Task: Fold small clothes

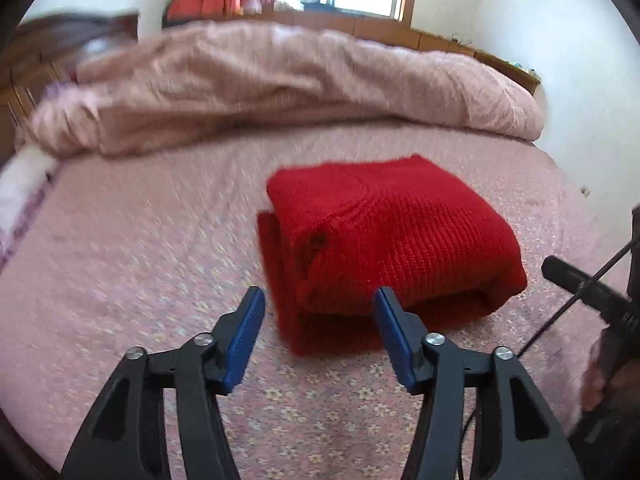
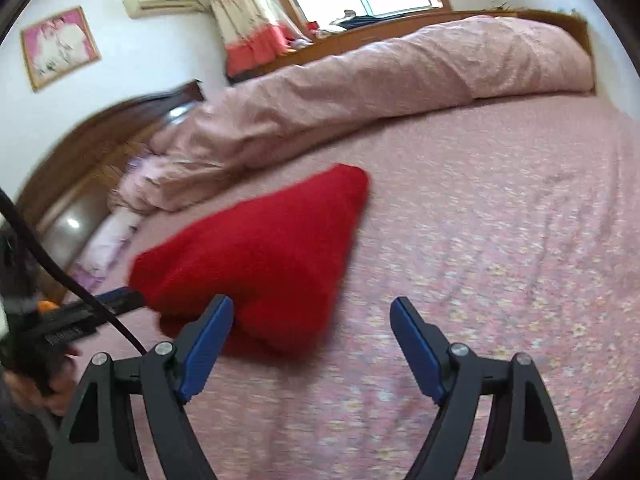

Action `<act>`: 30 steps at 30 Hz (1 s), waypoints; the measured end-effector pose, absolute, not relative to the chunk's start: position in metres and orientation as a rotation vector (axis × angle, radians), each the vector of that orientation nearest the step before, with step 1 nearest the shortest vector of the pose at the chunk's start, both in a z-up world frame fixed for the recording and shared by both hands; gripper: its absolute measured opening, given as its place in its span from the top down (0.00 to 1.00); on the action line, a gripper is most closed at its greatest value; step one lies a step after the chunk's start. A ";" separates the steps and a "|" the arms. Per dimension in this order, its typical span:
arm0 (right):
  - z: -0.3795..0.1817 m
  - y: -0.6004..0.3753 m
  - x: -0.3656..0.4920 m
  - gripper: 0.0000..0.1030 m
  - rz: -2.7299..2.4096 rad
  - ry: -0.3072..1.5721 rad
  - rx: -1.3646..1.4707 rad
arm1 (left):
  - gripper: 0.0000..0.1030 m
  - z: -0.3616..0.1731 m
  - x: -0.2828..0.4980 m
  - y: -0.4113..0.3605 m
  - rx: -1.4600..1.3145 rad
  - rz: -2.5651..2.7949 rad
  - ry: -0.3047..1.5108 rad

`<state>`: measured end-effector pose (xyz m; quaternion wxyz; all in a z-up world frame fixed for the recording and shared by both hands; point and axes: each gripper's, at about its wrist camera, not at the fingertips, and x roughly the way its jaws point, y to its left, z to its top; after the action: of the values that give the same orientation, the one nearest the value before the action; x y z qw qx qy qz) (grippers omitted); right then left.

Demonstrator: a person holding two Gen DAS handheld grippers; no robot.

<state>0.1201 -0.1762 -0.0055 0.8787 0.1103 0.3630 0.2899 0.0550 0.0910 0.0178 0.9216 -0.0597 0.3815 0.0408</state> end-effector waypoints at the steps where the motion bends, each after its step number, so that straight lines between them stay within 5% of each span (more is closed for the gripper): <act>1: -0.004 -0.175 0.121 0.18 0.634 0.754 0.248 | 0.48 0.020 0.057 0.093 -0.127 0.076 0.769; 4: -0.006 -0.173 0.139 0.18 0.661 0.779 0.303 | 0.47 0.027 0.059 0.111 -0.278 -0.016 0.764; 6: -0.014 -0.178 0.161 0.18 0.684 0.832 0.394 | 0.27 0.027 0.065 0.130 -0.393 -0.065 0.755; 8: -0.029 -0.182 0.189 0.18 0.700 0.910 0.505 | 0.19 0.021 0.081 0.145 -0.466 -0.062 0.775; 15: -0.069 -0.164 0.235 0.07 0.695 1.049 0.639 | 0.17 -0.058 0.142 0.155 -0.636 -0.093 1.054; 17: -0.079 -0.156 0.240 0.06 0.731 1.096 0.663 | 0.15 -0.063 0.142 0.153 -0.673 -0.115 1.011; 19: -0.081 -0.154 0.241 0.18 0.756 1.095 0.675 | 0.27 -0.064 0.146 0.150 -0.697 -0.165 1.009; 20: -0.083 -0.153 0.243 0.35 0.817 1.099 0.707 | 0.36 -0.064 0.148 0.150 -0.712 -0.171 1.001; 23: -0.076 -0.151 0.243 0.51 0.835 1.088 0.704 | 0.54 -0.052 0.156 0.144 -0.701 -0.193 0.965; 30: -0.020 -0.175 0.261 0.57 0.830 0.901 0.606 | 0.61 0.005 0.185 0.091 -0.501 -0.220 0.764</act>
<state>0.2612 -0.1754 -0.0204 0.7755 0.2801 0.4161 0.3834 0.1853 0.0910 0.0049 0.8916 -0.2412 0.3682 -0.1061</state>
